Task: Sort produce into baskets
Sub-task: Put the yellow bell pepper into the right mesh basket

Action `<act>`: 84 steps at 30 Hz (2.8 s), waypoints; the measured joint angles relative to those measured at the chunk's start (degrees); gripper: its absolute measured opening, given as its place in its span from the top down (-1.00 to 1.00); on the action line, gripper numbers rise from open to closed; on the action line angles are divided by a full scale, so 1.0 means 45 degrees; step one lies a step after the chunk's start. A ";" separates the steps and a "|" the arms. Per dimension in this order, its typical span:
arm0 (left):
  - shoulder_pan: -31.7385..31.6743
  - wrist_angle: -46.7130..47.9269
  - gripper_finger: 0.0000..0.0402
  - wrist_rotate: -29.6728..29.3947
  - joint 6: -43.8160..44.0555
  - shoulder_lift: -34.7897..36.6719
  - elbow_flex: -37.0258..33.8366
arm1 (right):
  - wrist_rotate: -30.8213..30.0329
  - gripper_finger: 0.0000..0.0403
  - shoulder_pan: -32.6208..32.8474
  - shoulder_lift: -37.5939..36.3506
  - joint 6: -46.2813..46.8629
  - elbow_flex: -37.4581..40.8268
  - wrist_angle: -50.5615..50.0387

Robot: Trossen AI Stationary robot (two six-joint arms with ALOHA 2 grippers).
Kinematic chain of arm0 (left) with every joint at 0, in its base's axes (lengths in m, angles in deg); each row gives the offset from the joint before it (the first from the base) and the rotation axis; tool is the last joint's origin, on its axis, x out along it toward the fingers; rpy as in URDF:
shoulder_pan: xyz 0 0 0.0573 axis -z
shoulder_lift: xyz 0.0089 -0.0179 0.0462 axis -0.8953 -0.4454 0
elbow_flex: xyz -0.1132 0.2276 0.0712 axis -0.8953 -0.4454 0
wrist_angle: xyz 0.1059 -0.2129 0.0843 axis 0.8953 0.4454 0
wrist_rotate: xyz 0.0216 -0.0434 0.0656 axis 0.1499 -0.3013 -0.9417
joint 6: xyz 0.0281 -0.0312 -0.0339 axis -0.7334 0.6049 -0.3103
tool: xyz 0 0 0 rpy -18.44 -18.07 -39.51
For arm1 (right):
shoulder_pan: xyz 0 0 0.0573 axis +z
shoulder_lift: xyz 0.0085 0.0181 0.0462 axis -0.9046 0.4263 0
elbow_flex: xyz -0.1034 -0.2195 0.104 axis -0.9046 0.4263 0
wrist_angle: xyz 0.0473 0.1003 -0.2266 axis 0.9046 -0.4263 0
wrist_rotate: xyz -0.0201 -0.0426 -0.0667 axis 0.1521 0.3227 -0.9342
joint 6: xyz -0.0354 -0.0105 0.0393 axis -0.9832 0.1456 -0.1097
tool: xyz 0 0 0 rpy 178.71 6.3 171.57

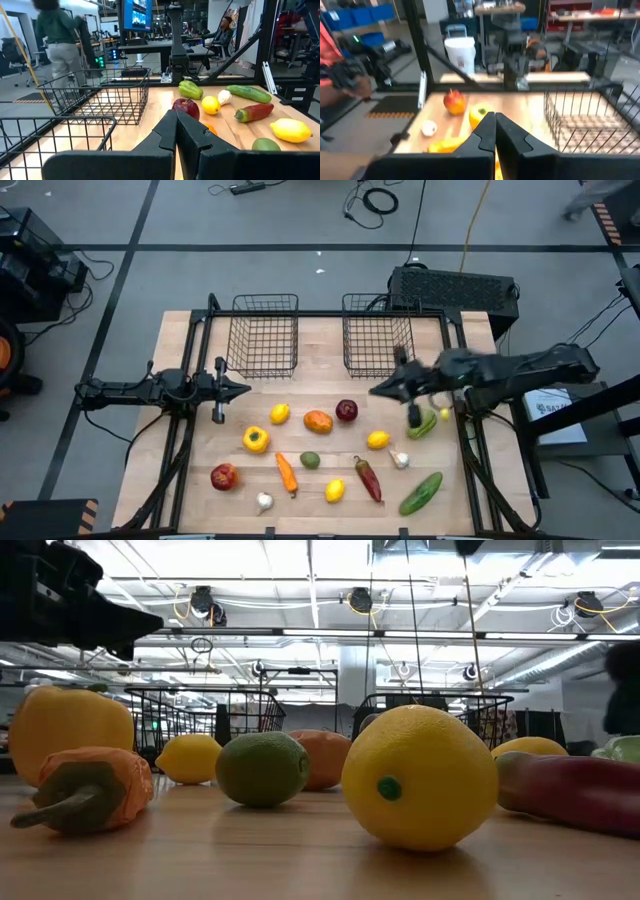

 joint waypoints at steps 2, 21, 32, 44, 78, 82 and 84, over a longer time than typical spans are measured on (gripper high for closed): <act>0.0004 0.0008 0.96 0.0001 0.0403 -0.0003 0.0000 | -0.0552 1.00 0.0353 0.0575 0.0073 0.0547 0.0583; -0.0001 0.1932 0.96 -0.0993 0.2673 -0.0755 0.3361 | -0.3486 1.00 0.2336 0.4402 0.1238 0.0924 0.1873; 0.0012 0.7815 0.96 -0.0681 0.2331 -0.5930 1.0957 | -0.3481 1.00 0.2519 0.4388 0.2251 0.0910 0.1298; 0.1946 0.8936 0.96 0.0065 0.3341 -0.9802 1.1874 | -0.3482 1.00 0.3323 0.4388 0.3259 0.0910 0.0655; 0.5749 0.4213 0.89 -0.3090 0.4477 -1.5359 1.0234 | -0.6223 -0.24 0.4990 0.6748 0.5597 0.0900 -0.1693; 0.5953 0.4250 0.77 -0.3930 0.4736 -1.5822 1.0234 | -0.6239 -0.25 0.4809 0.6748 0.5549 0.0895 -0.1565; 0.5954 0.4237 0.67 -0.3956 0.5161 -1.5952 1.0234 | -0.6239 -0.25 0.4743 0.6748 0.5475 0.0895 -0.1433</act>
